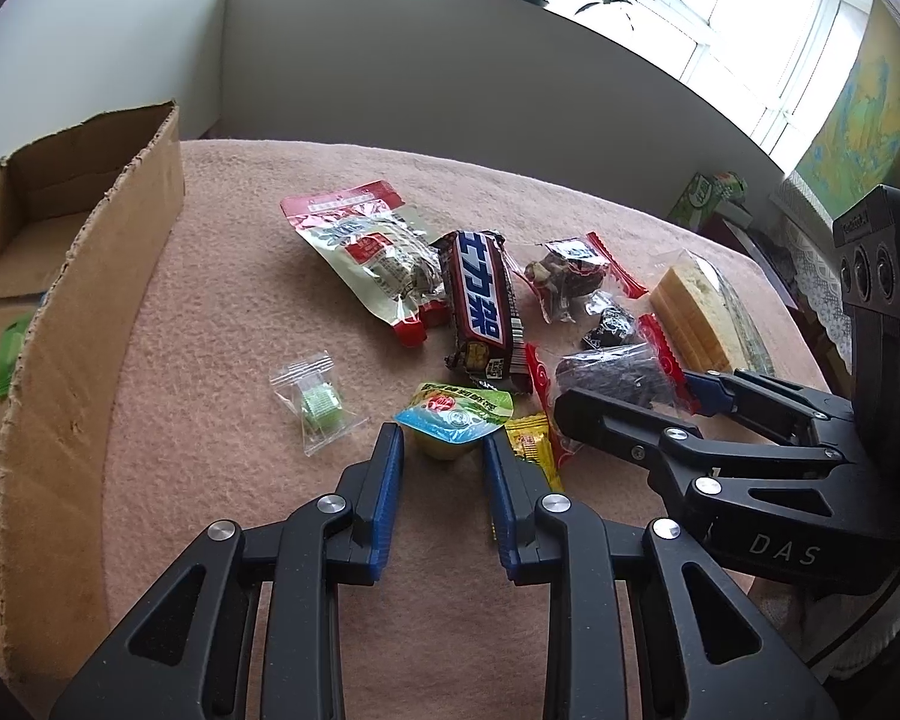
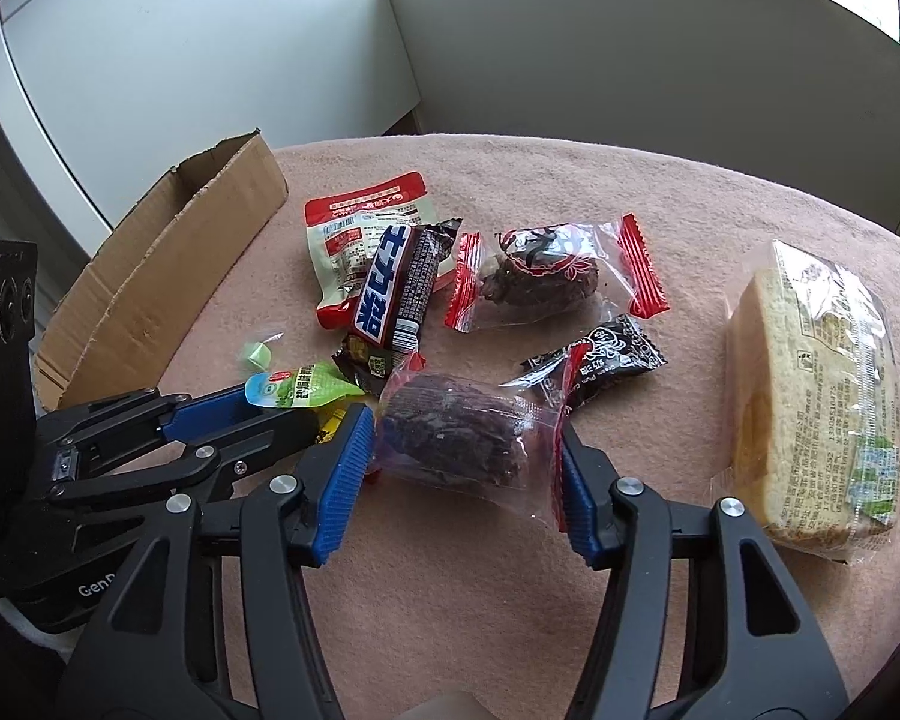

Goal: Organize snacks
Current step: 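Grasp the yellow-green candy with the left gripper while the right grasps the cookie bag, then carry both snacks into the box and open both grippers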

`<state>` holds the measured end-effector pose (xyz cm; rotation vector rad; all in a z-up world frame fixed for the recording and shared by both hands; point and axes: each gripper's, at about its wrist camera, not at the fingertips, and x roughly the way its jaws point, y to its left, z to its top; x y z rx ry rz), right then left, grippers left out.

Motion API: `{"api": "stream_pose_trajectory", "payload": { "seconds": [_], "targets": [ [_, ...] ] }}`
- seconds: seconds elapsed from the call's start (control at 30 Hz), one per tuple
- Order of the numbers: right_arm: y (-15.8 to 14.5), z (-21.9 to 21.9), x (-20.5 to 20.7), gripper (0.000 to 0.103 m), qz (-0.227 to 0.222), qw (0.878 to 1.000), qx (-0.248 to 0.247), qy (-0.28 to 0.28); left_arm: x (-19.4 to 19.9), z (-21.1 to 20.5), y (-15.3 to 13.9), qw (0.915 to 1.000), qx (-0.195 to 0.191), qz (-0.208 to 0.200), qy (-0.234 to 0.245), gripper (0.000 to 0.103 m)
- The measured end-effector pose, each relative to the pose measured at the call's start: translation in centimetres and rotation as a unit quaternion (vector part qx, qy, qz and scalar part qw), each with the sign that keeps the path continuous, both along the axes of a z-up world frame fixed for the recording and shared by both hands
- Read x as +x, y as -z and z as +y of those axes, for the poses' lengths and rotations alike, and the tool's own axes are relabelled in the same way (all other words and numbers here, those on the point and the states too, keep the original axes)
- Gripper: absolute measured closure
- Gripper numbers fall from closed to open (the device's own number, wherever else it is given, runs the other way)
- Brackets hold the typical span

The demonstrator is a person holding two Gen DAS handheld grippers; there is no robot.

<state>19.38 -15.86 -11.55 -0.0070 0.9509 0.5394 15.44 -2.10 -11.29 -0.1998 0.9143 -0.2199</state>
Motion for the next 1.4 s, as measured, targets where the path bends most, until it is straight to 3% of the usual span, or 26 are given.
{"api": "stream_pose_trajectory", "payload": {
  "seconds": [0.43,0.77,1.07,1.4],
  "targets": [
    [-0.7,-1.9,-0.8,0.046,0.002,1.000,0.020,0.021,-0.6,0.8,0.0,1.0000,-0.003,-0.006,-0.007,0.079],
    [-3.5,-2.8,-2.7,0.046,-0.024,0.999,0.037,0.027,-2.6,1.4,-1.9,0.9994,-0.009,-0.029,-0.014,0.079],
    [-7.2,-0.3,-4.9,0.046,-0.059,0.997,0.053,-0.003,-5.9,4.1,-5.2,0.9966,-0.014,-0.074,-0.034,0.079],
    [-9.8,5.3,-6.4,0.046,-0.082,0.993,0.064,-0.055,-8.3,10.0,-7.1,0.9898,-0.007,-0.100,-0.101,0.079]
  ]
}}
